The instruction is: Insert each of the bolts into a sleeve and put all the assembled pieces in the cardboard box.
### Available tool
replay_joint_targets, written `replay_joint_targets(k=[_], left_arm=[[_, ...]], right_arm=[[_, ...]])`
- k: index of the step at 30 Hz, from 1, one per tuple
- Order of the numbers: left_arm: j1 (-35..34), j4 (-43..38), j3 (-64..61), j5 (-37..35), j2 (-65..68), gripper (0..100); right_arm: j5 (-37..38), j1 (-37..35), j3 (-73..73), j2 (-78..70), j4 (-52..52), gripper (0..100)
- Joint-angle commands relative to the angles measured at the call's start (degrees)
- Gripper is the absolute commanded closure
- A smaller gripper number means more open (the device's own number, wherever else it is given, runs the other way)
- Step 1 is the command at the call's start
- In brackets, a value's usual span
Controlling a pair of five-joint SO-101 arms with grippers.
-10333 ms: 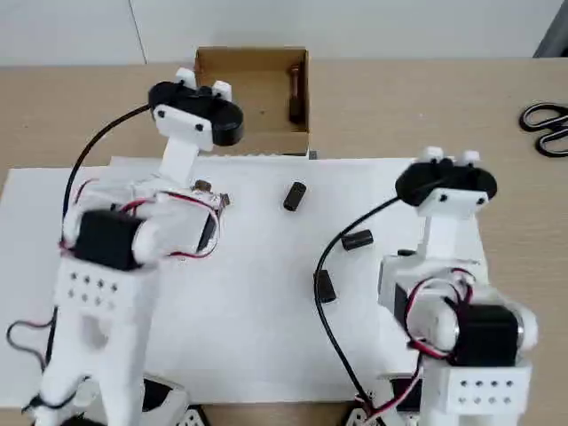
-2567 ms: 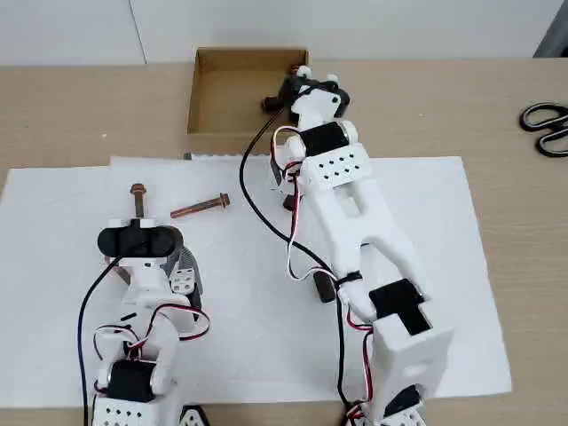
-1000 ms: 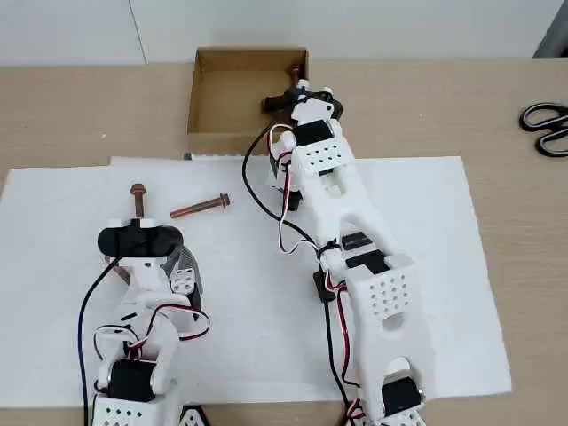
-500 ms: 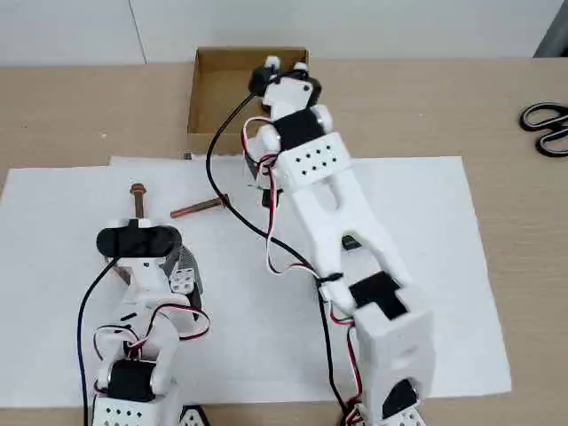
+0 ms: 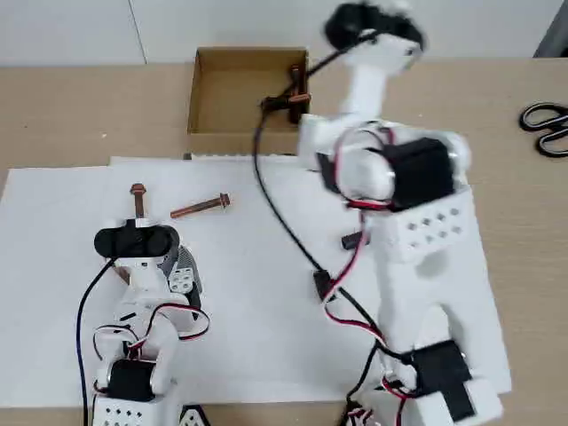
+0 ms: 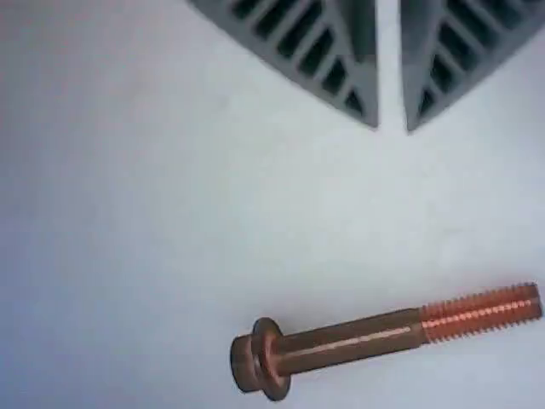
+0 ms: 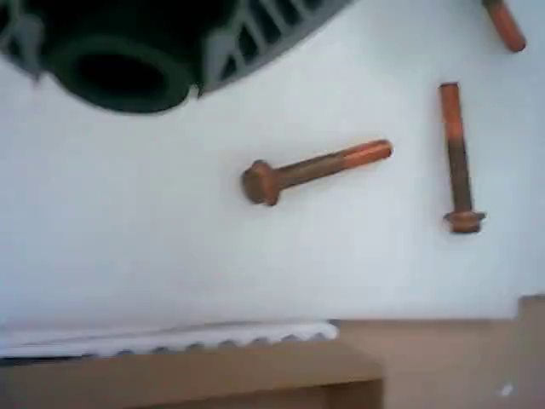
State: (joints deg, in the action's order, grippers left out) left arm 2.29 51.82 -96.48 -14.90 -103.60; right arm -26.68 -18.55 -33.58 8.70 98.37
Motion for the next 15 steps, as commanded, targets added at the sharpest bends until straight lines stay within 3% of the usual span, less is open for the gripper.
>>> replay_joint_targets(k=[1,6,9,15], left_arm=[[-0.1,-0.5,0.1,-0.2,-0.6,99],[0.0,3.5,4.1,-0.2,-0.6,99],[0.1,7.5,10.9,-0.2,-0.6,99],[-0.1,15.6,21.3,1.0,1.0,99]], right_arm=[[2.5,7.5,6.9,7.3,0.8,99.6],[5.6,14.1,22.9,21.3,0.3,99.6],[5.5,14.8,33.5,28.3,0.3,99.6],[4.7,24.2,51.5,38.2,-5.6,99.6]])
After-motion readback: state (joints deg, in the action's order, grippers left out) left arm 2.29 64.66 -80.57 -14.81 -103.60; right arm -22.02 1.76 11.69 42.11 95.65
